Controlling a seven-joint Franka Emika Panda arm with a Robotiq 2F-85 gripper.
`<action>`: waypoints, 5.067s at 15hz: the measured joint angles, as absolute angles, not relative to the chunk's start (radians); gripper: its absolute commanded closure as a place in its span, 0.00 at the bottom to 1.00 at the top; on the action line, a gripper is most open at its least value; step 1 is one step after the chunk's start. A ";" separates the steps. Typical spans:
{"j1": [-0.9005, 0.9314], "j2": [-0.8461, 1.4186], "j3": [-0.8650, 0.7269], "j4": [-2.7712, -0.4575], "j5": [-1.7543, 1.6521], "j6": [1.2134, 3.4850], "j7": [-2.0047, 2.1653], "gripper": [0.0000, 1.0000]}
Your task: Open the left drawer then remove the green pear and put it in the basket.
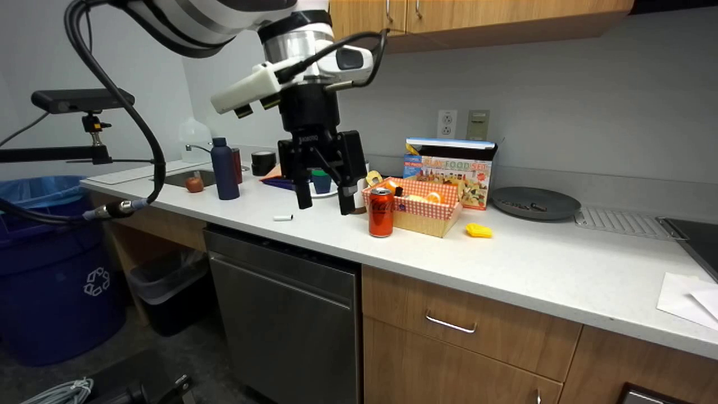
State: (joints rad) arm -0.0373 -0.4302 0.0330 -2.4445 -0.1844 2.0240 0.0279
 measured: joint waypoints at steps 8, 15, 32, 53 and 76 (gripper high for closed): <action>-0.082 -0.214 -0.028 -2.314 -0.121 2.206 0.234 0.00; -0.112 -0.084 -0.075 -2.308 -0.061 2.286 0.316 0.00; -0.159 0.185 -0.139 -2.264 0.296 2.491 0.200 0.00; -0.253 0.528 -0.058 -2.033 0.736 2.680 0.112 0.00; -0.295 0.793 0.041 -1.861 0.920 2.809 0.062 0.00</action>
State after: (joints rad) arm -0.2945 0.7928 0.0414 -1.8612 0.9198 2.8086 0.0622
